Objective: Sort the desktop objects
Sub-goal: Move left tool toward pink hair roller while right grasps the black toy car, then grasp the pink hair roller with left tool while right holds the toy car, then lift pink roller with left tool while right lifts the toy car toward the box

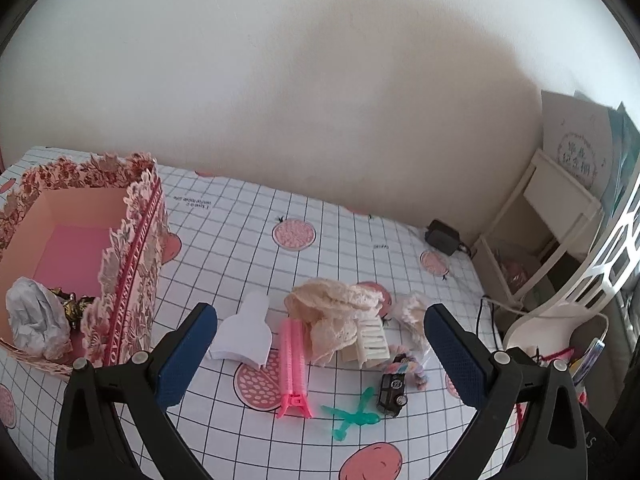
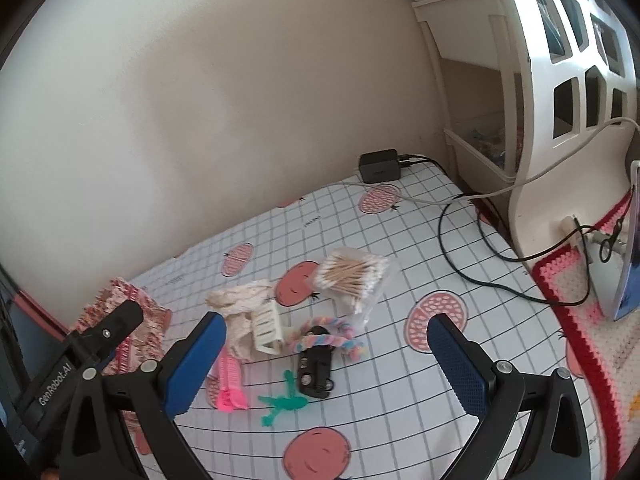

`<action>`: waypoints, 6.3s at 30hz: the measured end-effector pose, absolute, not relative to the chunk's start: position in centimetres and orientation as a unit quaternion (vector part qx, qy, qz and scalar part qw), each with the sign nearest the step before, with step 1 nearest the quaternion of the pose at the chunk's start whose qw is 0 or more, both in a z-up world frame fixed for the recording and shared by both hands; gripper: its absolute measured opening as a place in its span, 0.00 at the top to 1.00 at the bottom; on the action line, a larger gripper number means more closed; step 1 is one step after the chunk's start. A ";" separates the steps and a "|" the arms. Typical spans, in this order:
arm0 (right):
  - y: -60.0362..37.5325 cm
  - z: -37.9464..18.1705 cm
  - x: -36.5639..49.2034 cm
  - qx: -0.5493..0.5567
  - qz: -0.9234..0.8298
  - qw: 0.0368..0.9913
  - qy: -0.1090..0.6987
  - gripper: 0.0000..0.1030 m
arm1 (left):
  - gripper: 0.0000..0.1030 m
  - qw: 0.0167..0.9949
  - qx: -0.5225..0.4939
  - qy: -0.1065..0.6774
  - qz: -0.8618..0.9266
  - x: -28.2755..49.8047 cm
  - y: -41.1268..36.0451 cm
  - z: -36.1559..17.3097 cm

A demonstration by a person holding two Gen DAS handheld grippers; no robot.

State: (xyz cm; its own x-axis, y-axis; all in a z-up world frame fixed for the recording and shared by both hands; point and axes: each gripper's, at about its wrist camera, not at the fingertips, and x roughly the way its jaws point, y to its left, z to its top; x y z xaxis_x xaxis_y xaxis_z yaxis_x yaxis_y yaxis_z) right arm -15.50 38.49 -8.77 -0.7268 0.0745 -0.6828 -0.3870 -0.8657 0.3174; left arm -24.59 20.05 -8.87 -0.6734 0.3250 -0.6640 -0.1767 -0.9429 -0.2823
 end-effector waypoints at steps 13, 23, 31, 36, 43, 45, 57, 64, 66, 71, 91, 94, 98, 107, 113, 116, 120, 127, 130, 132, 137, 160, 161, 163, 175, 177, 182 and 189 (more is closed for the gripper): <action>38.0 -13.0 -17.3 -0.422 0.870 0.142 0.213 0.03 | 0.00 0.130 -0.458 -0.053 0.878 -26.2 21.3 -13.5; 37.1 -15.4 -18.5 -0.457 0.853 0.123 0.218 0.21 | 0.01 0.121 -0.487 -0.044 0.864 -26.9 21.0 -16.2; 36.2 -17.0 -19.7 -0.469 0.849 0.110 0.217 0.39 | 0.01 0.115 -0.499 -0.052 0.858 -27.5 19.7 -17.0; 35.9 -17.6 -20.0 -0.474 0.847 0.110 0.216 0.43 | 0.01 0.111 -0.501 -0.049 0.857 -27.6 19.5 -17.5; 35.1 -18.2 -20.5 -0.484 0.845 0.104 0.204 0.51 | 0.01 0.120 -0.507 -0.040 0.853 -27.5 20.2 -18.3; 35.0 -18.3 -20.6 -0.486 0.844 0.103 0.202 0.52 | 0.01 0.122 -0.507 -0.036 0.852 -27.5 20.5 -18.5; 34.5 -18.7 -20.8 -0.496 0.841 0.100 0.192 0.63 | 0.11 0.138 -0.520 -0.041 0.842 -27.7 21.2 -19.5; 34.4 -18.6 -20.9 -0.497 0.839 0.103 0.194 0.63 | 0.15 0.144 -0.524 -0.046 0.838 -27.8 20.8 -19.5; 34.4 -18.6 -21.0 -0.498 0.839 0.102 0.196 0.63 | 0.15 0.144 -0.523 -0.045 0.839 -27.8 20.8 -19.5; 34.4 -18.4 -21.0 -0.498 0.837 0.101 0.203 0.63 | 0.17 0.143 -0.527 -0.052 0.836 -27.6 20.7 -19.5; 34.6 -18.3 -21.0 -0.509 0.825 0.101 0.221 0.64 | 0.24 0.123 -0.537 0.000 0.835 -27.3 21.6 -20.4; 34.7 -18.3 -21.0 -0.509 0.825 0.102 0.224 0.64 | 0.24 0.121 -0.535 0.015 0.836 -27.2 22.0 -20.4; 34.7 -18.3 -20.9 -0.509 0.823 0.104 0.229 0.64 | 0.24 0.116 -0.532 0.038 0.838 -26.9 22.4 -20.5; 34.6 -18.2 -20.7 -0.513 0.821 0.104 0.227 0.63 | 0.36 0.107 -0.524 0.062 0.843 -26.3 22.7 -20.4; 34.8 -18.3 -20.4 -0.520 0.813 0.100 0.243 0.63 | 0.54 0.113 -0.521 0.065 0.844 -26.4 22.7 -20.3; 35.2 -18.2 -20.1 -0.519 0.807 0.095 0.265 0.64 | 0.64 0.115 -0.521 0.066 0.843 -26.5 22.8 -20.3; 35.5 -17.9 -19.9 -0.514 0.804 0.089 0.287 0.64 | 0.73 0.121 -0.524 0.068 0.841 -26.3 22.7 -20.1; 35.8 -16.5 -19.6 -0.495 0.809 0.090 0.303 0.64 | 0.73 0.128 -0.533 0.058 0.834 -26.6 22.5 -20.1; 35.8 -15.9 -19.7 -0.485 0.815 0.092 0.303 0.64 | 0.73 0.131 -0.540 0.048 0.830 -26.7 22.3 -20.1; 35.8 -15.8 -19.6 -0.482 0.816 0.093 0.304 0.64 | 0.73 0.133 -0.542 0.039 0.829 -26.7 22.1 -19.9; 36.0 -15.2 -19.3 -0.474 0.819 0.093 0.309 0.64 | 0.73 0.146 -0.532 0.016 0.834 -26.6 21.8 -18.6; 35.1 -11.4 -18.2 -0.424 0.851 0.080 0.300 0.64 | 0.73 0.173 -0.491 -0.044 0.853 -25.7 19.6 -13.6; 35.0 -11.1 -18.1 -0.419 0.854 0.078 0.298 0.64 | 0.73 0.172 -0.488 -0.047 0.854 -25.8 19.4 -13.4; 34.9 -10.6 -18.1 -0.410 0.860 0.074 0.295 0.64 | 0.73 0.171 -0.483 -0.055 0.857 -25.8 19.0 -13.0; 33.5 -7.5 -17.7 -0.339 0.892 0.068 0.291 0.64 | 0.73 0.184 -0.426 -0.092 0.881 -25.0 16.0 -8.9; 33.1 -7.2 -17.9 -0.334 0.895 0.062 0.290 0.64 | 0.73 0.182 -0.421 -0.098 0.883 -25.0 15.4 -8.5; 31.8 -7.0 -18.5 -0.330 0.899 0.045 0.284 0.64 | 0.73 0.171 -0.414 -0.114 0.887 -24.9 13.7 -7.9; 29.2 -6.9 -19.2 -0.324 0.907 0.014 0.271 0.64 | 0.73 0.159 -0.411 -0.130 0.888 -25.1 11.7 -7.8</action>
